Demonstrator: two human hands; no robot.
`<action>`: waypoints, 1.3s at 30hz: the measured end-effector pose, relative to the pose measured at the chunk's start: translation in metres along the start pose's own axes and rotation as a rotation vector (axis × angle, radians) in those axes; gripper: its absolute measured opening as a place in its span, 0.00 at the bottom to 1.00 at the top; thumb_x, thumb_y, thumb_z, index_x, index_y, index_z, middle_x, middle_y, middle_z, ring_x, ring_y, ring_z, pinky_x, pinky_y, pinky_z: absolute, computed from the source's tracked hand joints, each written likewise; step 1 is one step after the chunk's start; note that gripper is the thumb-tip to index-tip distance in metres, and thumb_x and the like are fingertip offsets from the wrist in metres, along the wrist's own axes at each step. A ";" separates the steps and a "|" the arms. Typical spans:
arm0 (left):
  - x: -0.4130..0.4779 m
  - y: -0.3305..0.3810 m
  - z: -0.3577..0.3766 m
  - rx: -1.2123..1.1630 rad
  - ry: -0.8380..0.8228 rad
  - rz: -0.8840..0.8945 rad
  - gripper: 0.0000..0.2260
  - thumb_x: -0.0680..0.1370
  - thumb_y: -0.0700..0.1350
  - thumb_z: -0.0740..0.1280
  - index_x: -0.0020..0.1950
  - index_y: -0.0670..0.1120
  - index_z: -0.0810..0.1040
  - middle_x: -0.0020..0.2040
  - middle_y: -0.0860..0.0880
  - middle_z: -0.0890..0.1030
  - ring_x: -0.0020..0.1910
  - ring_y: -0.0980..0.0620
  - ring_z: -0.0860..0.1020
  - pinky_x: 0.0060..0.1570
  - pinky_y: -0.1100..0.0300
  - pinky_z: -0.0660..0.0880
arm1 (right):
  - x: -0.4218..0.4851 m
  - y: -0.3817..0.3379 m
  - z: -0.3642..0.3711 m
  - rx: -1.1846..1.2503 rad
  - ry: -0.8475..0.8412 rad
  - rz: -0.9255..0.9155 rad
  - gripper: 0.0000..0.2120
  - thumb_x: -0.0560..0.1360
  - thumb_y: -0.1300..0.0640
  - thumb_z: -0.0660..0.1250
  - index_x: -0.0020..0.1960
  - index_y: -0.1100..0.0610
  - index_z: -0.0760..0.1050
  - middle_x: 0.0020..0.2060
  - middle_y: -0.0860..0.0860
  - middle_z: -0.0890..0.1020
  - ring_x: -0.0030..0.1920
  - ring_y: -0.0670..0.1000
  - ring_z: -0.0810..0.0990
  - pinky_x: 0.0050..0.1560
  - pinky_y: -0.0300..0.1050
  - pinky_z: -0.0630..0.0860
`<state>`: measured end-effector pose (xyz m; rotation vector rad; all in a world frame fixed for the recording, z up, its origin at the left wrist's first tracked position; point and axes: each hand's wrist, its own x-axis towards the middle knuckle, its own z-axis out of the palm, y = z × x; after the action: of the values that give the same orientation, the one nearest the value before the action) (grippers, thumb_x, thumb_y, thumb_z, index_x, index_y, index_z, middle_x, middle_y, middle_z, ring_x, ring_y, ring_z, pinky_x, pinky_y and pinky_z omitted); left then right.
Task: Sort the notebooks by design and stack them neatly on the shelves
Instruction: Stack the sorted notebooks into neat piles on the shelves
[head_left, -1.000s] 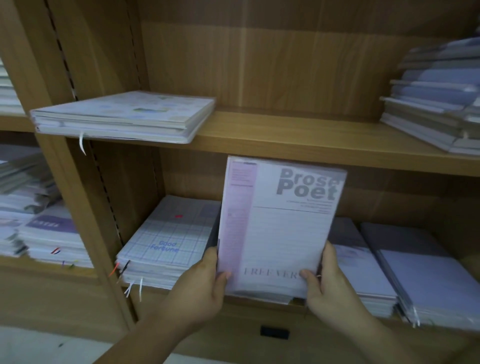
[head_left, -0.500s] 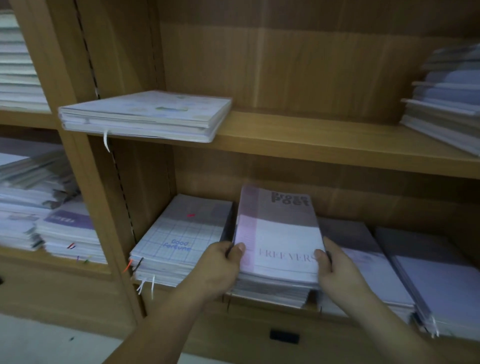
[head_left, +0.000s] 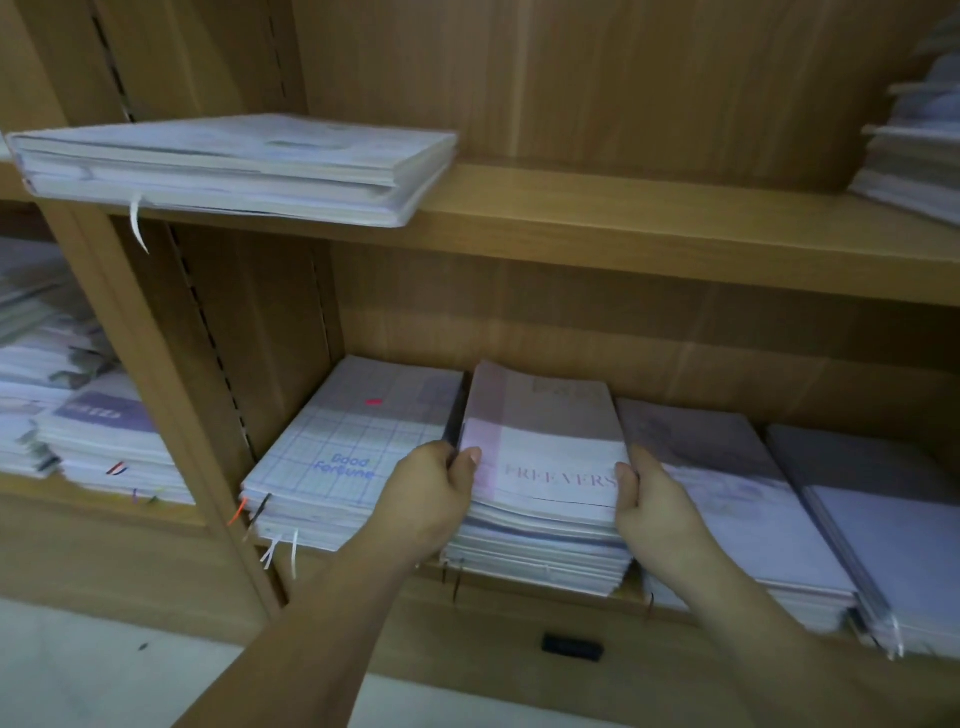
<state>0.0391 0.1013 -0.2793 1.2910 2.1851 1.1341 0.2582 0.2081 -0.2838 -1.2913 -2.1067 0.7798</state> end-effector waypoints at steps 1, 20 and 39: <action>0.000 -0.001 0.002 0.010 0.008 0.002 0.19 0.84 0.54 0.61 0.36 0.46 0.69 0.29 0.50 0.69 0.28 0.51 0.68 0.30 0.58 0.61 | 0.000 0.000 0.001 -0.028 0.005 0.001 0.16 0.85 0.58 0.54 0.71 0.59 0.71 0.50 0.50 0.78 0.48 0.51 0.75 0.46 0.41 0.69; -0.025 -0.019 -0.007 0.305 -0.149 0.074 0.16 0.67 0.55 0.76 0.51 0.57 0.75 0.43 0.57 0.81 0.42 0.57 0.80 0.45 0.51 0.82 | -0.031 -0.014 -0.022 -0.252 -0.233 0.087 0.42 0.67 0.42 0.80 0.75 0.50 0.66 0.64 0.47 0.78 0.63 0.50 0.76 0.62 0.46 0.76; -0.022 -0.020 0.001 0.274 -0.064 0.045 0.16 0.71 0.56 0.77 0.38 0.50 0.73 0.35 0.52 0.77 0.34 0.54 0.75 0.32 0.59 0.69 | -0.024 -0.001 -0.021 -0.214 -0.152 0.100 0.40 0.66 0.43 0.81 0.73 0.55 0.73 0.62 0.49 0.81 0.60 0.49 0.79 0.61 0.46 0.77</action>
<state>0.0401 0.0784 -0.2978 1.4719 2.3347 0.8166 0.2820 0.1896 -0.2726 -1.5010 -2.3128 0.7297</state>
